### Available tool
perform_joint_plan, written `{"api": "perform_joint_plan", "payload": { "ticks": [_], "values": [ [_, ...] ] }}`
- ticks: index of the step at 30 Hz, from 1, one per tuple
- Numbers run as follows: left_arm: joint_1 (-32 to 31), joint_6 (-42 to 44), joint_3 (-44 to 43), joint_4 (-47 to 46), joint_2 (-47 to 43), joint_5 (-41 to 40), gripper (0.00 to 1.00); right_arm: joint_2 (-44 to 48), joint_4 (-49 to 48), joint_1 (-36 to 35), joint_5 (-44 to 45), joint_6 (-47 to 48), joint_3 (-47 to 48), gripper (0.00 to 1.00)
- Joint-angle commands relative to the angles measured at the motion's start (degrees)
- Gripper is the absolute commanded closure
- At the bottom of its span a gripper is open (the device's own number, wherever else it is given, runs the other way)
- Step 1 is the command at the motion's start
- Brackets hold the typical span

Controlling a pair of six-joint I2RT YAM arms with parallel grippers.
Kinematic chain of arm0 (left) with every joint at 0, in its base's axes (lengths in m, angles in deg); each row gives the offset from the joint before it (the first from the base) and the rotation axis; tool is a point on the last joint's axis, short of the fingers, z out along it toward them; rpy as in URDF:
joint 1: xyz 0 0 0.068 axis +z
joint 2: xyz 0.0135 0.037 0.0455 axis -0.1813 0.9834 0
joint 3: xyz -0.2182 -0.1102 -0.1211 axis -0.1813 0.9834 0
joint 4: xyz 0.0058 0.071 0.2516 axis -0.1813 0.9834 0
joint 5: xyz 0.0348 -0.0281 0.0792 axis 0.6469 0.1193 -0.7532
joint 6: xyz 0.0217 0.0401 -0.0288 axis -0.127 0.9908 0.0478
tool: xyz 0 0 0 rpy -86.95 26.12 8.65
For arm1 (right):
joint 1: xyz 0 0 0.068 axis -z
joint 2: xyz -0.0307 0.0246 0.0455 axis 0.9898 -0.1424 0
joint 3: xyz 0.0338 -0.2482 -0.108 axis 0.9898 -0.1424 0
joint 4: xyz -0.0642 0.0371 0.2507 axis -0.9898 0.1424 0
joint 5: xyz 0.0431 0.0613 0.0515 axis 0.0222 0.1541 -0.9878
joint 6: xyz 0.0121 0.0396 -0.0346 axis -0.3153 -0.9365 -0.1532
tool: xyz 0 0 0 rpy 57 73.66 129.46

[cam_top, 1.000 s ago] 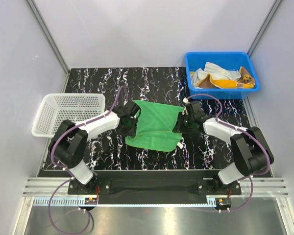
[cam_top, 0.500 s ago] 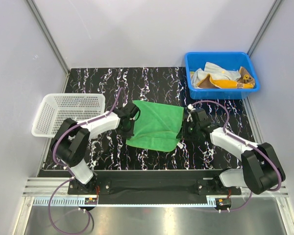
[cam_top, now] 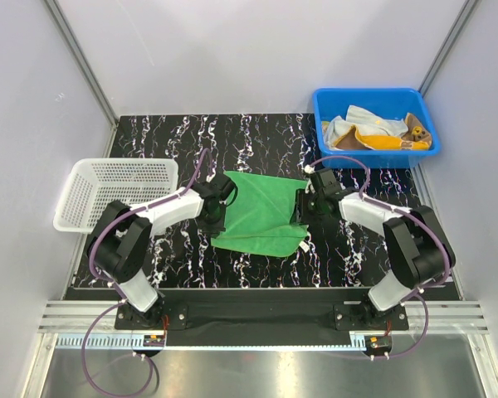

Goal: Fold and stack the towels
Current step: Fold the towel

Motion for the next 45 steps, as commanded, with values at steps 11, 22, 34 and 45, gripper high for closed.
{"api": "perform_joint_plan", "payload": {
  "ticks": [11,22,34,45],
  "values": [
    [0.53,-0.67,0.05,-0.23,-1.08,-1.19,1.0,0.2,2.99,-0.51,-5.2,3.28,0.65,0.65],
    [0.71,-1.19,1.19,-0.59,-1.7,-0.66,1.0,12.95,2.47,-0.6,-7.48,-2.68,-10.24,0.7],
    [0.71,-2.77,3.65,-1.99,-3.9,2.06,1.0,21.39,5.96,-2.44,-1.34,-17.27,-11.49,0.67],
    [0.71,-4.27,6.11,-2.69,-6.36,3.47,0.94,22.61,-0.93,-6.04,1.22,-27.99,-18.94,0.64]
  ]
}}
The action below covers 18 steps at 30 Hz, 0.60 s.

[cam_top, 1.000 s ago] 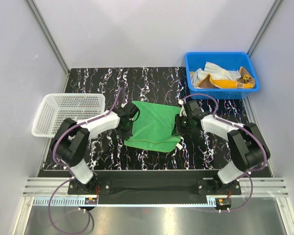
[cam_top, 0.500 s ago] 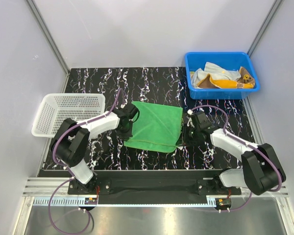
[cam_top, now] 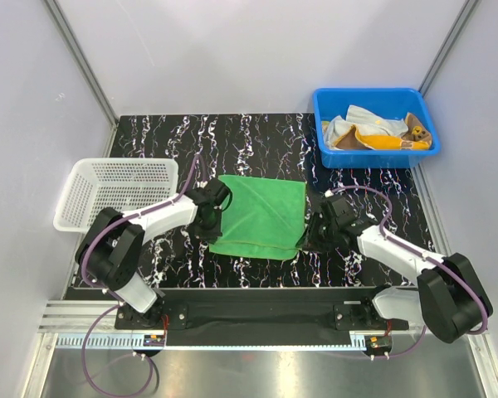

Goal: Fold and stack the towels
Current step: Fold the towel

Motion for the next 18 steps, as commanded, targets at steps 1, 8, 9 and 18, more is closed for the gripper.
{"api": "perform_joint_plan", "payload": {
  "ticks": [1,8,9,18],
  "values": [
    [0.25,-1.15,0.93,-1.38,-1.86,1.35,0.94,1.9,-7.56,-2.44,-0.03,-6.19,-3.58,0.64],
    [0.25,-1.58,2.43,-3.05,-1.24,2.23,0.95,2.6,-8.81,-5.43,3.74,-7.69,-4.99,0.63],
    [0.25,-1.58,2.6,-3.05,-1.24,2.23,0.95,2.26,-8.54,-5.52,4.19,-7.6,-5.17,0.63],
    [0.34,-1.85,3.3,-2.79,-1.94,1.62,0.91,1.2,-4.95,-5.61,10.43,-7.95,-7.72,0.94]
  ]
}}
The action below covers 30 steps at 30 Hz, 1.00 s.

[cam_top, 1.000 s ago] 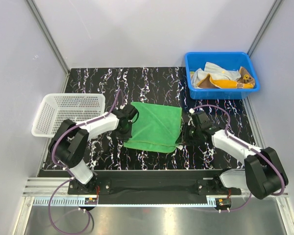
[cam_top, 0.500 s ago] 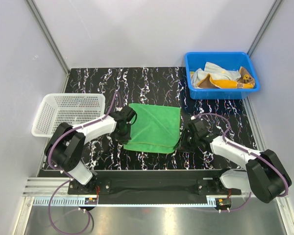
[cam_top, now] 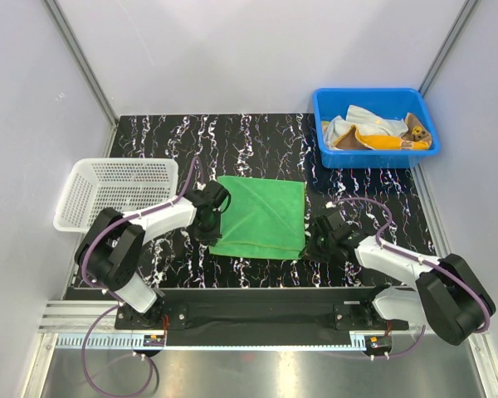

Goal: Fold and stack the towels
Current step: Fold the towel

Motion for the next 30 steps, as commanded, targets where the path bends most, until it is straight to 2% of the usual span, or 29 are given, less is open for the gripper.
{"api": "perform_joint_plan", "payload": {
  "ticks": [1,5,9,10,14,17,22,30],
  "values": [
    [0.16,-0.8,1.3,-0.6,-1.7,0.13,0.88,0.17,2.16,-0.67,4.33,-1.57,-0.68,0.95],
    [0.34,-1.24,1.3,0.36,-2.32,-1.37,0.74,2.62,3.93,-0.76,4.25,-2.72,-1.82,0.99],
    [0.69,-0.45,-0.28,2.12,-4.86,-1.72,0.63,5.96,5.15,-1.02,2.14,-2.72,-1.65,0.76],
    [0.78,-0.36,-0.72,2.38,-5.39,-1.81,0.62,7.45,6.38,-1.02,3.01,-2.72,-1.13,0.75],
    [1.74,0.6,-2.57,2.56,-7.5,-0.32,0.61,8.61,13.14,-1.02,6.87,-1.67,3.43,0.72],
    [2.71,1.13,-2.4,0.81,-7.24,1.97,0.62,6.08,14.12,-1.02,9.16,-0.79,5.98,0.7],
    [3.41,1.22,-0.99,-2.18,-4.96,6.36,0.66,0.79,13.07,-0.94,10.22,0.71,9.42,0.69],
    [3.59,1.92,0.33,-4.47,-1.97,6.72,0.68,-3.96,9.29,-1.02,10.49,1.24,9.78,0.67]
  ]
}}
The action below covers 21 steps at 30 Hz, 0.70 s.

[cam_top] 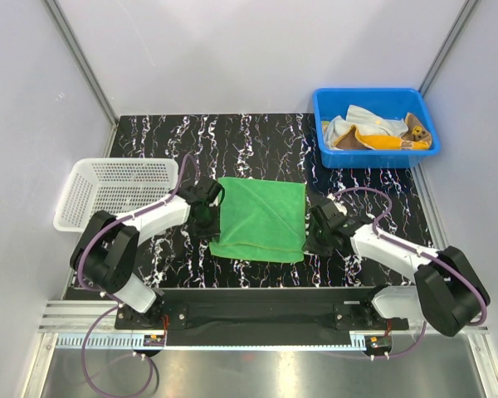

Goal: Fold and stack the towels
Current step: Fold the towel

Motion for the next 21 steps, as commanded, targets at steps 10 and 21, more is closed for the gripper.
{"api": "perform_joint_plan", "payload": {
  "ticks": [10,21],
  "values": [
    [0.16,0.5,0.18,-2.26,0.81,1.1,0.75,-3.05,-3.97,-0.52,1.98,1.42,1.1,0.8],
    [0.16,-0.02,-0.26,-1.12,0.73,1.28,1.0,-2.61,-4.05,-0.61,2.16,1.94,0.57,0.98]
  ]
}}
